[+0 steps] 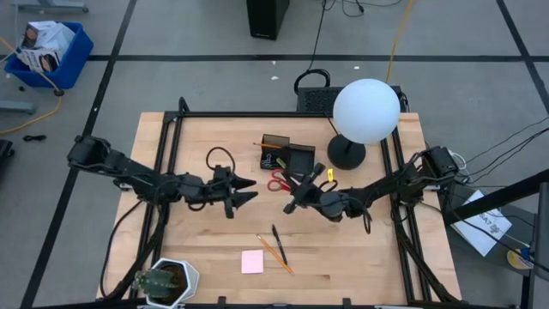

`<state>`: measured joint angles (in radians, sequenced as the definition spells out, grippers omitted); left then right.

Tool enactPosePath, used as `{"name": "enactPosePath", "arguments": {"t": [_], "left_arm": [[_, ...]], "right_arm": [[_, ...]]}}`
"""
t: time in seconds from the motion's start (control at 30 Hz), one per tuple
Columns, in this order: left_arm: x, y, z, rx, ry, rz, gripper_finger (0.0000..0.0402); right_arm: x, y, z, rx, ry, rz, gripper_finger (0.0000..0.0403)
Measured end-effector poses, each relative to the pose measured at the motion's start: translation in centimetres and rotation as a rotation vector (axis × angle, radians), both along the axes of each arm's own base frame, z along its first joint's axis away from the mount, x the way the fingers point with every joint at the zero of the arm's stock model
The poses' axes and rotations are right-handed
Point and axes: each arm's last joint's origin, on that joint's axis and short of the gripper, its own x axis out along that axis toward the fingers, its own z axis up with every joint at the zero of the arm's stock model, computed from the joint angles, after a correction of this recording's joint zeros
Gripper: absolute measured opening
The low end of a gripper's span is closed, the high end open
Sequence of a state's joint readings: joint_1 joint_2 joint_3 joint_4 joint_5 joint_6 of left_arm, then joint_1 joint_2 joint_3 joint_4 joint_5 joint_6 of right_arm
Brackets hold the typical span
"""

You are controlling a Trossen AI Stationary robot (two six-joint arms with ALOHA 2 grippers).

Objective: Pick and place office supplies into organizer
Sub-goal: Put the orange scissors into the black desk organizer

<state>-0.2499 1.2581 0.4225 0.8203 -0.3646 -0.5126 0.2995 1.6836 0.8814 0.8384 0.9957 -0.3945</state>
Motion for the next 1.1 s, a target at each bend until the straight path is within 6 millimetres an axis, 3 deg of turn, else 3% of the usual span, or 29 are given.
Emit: {"name": "enactPosePath", "arguments": {"t": [0.33,0.67,1.1], "left_arm": [[0.8,0.9,-1.0,-0.038,0.035,0.047,0.0244],[2.7,0.6,-0.3,-0.011,0.026,0.051,0.0244],[5.0,0.1,-1.0,0.009,0.070,0.042,0.0244]], "right_arm": [[0.2,-0.5,0.2,-0.020,-0.001,0.016,0.0012],[0.4,-0.9,0.1,-0.006,-0.004,0.026,0.0012],[0.5,-0.8,0.0,0.017,-0.007,0.074,0.0012]]}}
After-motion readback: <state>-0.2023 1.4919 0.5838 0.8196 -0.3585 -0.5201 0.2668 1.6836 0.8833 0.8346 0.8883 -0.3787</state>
